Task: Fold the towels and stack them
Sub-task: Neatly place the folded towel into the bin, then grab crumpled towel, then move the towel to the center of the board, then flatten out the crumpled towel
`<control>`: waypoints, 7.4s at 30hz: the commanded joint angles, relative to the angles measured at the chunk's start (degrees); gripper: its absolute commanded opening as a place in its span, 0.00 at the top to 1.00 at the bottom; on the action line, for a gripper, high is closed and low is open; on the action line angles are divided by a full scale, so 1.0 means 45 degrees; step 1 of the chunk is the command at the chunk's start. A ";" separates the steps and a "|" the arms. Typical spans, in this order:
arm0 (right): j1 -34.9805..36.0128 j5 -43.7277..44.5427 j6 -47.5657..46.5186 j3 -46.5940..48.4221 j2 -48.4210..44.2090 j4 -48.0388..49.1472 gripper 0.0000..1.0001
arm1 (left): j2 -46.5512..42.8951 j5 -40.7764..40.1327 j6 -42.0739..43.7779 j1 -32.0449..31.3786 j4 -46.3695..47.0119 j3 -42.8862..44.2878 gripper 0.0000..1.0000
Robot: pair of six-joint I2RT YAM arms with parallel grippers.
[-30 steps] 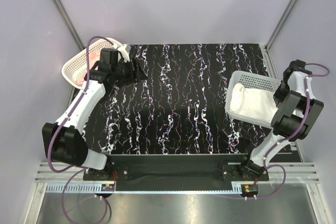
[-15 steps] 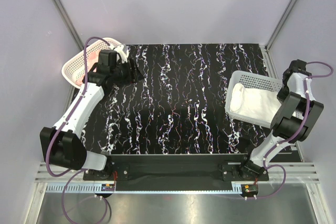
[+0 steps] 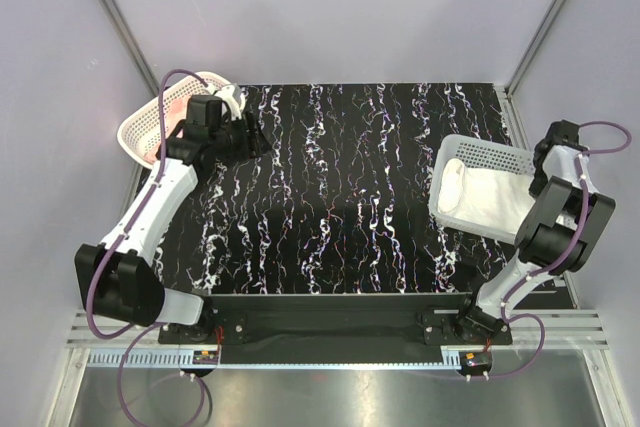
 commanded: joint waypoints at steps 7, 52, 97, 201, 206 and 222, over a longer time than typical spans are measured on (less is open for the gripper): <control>0.0336 -0.2437 0.1370 0.1787 -0.2206 -0.1273 0.65 | -0.0491 -0.3758 0.0169 0.0075 0.0022 0.1289 0.36; 0.4090 -0.8279 0.3600 -0.0844 -0.0019 0.2300 0.96 | 0.1814 -0.5523 0.0834 0.1951 -0.1132 0.3246 0.32; 0.4109 -0.7812 0.3093 0.1871 -0.3262 0.1381 0.15 | 1.2594 -0.4878 0.3041 0.5173 -0.2400 1.1424 0.48; 1.1199 -0.4181 0.1939 0.7009 0.0570 -0.1313 1.00 | 0.0077 -0.2183 0.0520 -0.1584 -0.1599 0.1409 1.00; 1.1238 -0.4586 0.2973 0.5780 -0.1579 -0.1881 1.00 | -0.0742 -0.2553 0.0853 -0.1585 -0.1992 0.0708 1.00; 1.1473 -0.8360 0.5202 0.5169 -0.2290 0.0498 1.00 | -0.0241 0.1119 -0.0045 -0.1312 -0.1504 0.0100 0.96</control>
